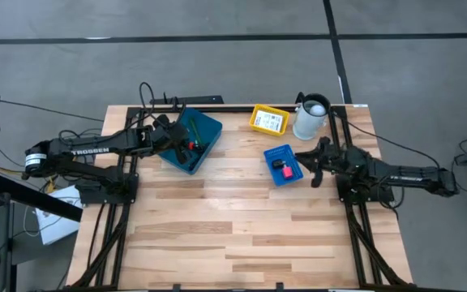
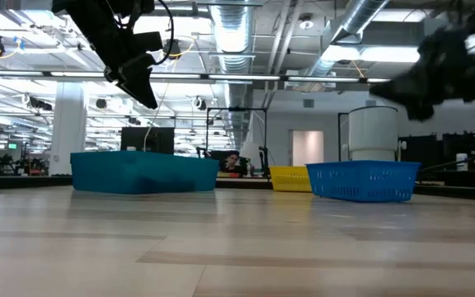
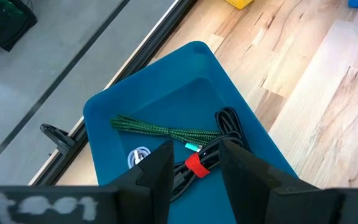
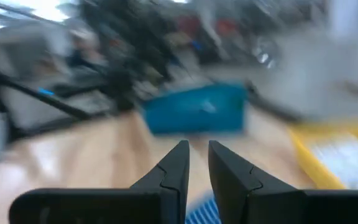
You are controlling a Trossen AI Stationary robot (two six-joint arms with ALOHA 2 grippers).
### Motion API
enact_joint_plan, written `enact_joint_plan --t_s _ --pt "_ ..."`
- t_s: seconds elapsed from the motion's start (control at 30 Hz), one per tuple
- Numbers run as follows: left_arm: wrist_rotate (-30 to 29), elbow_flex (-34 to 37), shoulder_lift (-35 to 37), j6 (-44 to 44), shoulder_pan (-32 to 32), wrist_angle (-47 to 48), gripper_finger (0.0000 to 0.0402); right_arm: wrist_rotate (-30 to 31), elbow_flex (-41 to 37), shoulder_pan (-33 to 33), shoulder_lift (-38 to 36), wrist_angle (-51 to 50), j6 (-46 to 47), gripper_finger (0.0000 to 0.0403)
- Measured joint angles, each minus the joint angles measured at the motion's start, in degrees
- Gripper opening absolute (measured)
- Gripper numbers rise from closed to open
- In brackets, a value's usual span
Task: Pick and place items into bin
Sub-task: Return to Home Position
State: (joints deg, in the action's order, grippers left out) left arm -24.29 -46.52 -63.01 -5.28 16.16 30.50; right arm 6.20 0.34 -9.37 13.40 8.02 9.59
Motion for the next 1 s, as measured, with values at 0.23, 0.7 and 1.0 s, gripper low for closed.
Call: enact_joint_plan --t_s 0.23,0.7,1.0 --pt "0.00 0.00 0.00 0.00 0.00 0.00 0.0119 -14.64 0.00 0.02 -4.31 10.31 -12.36 0.0055" --pt "-0.02 0.00 0.00 0.00 -0.02 0.00 0.0119 -13.20 0.33 -1.06 -13.24 5.36 -12.66 0.0055" --pt "-0.02 0.00 0.01 0.00 -0.02 -0.15 0.0119 -12.05 0.94 -1.64 -13.02 5.57 -4.70 0.0055"
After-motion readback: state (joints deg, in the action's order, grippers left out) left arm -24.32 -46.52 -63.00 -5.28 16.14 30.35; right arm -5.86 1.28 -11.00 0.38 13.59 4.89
